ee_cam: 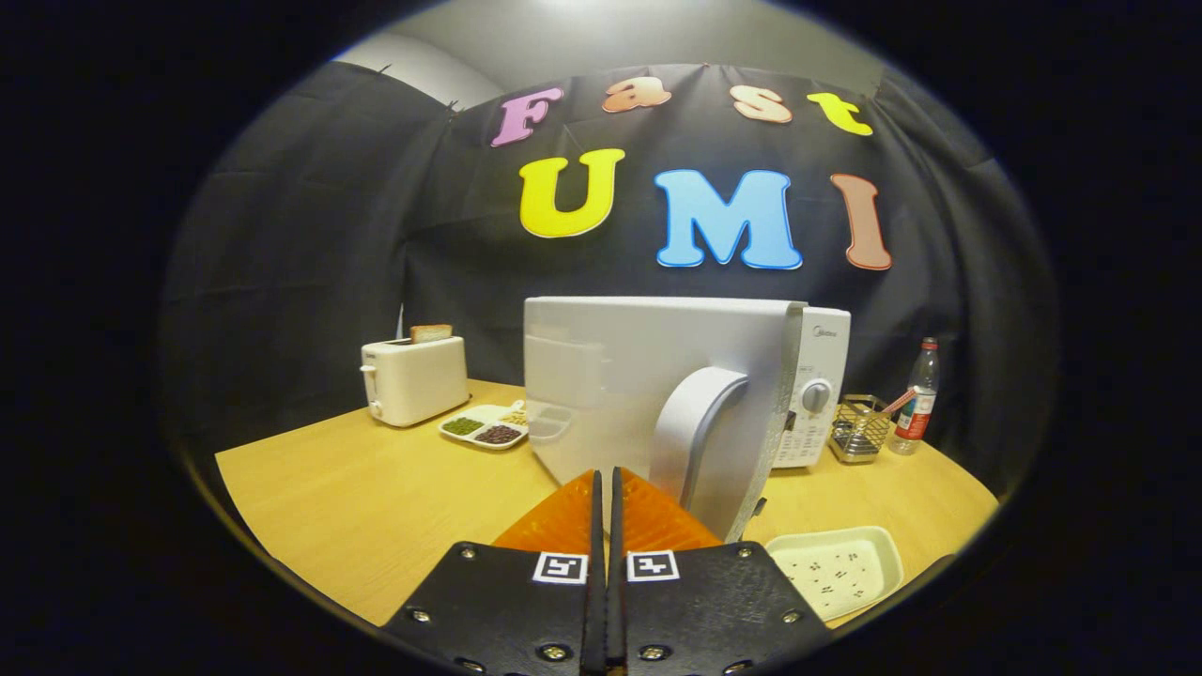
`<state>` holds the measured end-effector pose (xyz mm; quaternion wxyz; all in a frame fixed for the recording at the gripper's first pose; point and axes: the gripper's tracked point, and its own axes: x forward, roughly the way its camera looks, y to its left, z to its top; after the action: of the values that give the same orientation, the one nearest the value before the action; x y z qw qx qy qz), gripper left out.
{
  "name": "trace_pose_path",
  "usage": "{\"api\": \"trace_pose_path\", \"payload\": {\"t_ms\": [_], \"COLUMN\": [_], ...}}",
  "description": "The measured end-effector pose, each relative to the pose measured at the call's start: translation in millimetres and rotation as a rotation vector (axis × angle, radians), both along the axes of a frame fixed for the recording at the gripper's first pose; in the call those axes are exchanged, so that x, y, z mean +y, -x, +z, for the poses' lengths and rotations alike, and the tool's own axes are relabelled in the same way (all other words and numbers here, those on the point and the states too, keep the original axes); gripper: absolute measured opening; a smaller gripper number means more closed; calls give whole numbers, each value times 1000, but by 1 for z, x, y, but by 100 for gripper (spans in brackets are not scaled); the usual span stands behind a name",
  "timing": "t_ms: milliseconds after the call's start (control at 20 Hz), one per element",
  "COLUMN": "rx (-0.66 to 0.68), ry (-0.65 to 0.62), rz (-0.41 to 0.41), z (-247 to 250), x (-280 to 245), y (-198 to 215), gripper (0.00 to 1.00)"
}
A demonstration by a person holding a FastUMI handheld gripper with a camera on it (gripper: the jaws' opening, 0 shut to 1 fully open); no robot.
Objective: Open the microwave, put the food inside, and close the microwave door.
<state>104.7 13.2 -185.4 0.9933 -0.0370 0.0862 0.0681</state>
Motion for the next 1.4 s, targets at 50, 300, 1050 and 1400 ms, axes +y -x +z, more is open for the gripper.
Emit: {"api": "trace_pose_path", "payload": {"t_ms": [50,300,1050,1400], "rx": [-1,-10,-8,-14], "ry": [7,55,118,131], "rz": [-21,-123,-276,-304], "z": [0,0,-17,-27], "x": [-9,-51,-106,-110], "y": [-8,-50,-167,-196], "gripper": [1,1,1,2]}}
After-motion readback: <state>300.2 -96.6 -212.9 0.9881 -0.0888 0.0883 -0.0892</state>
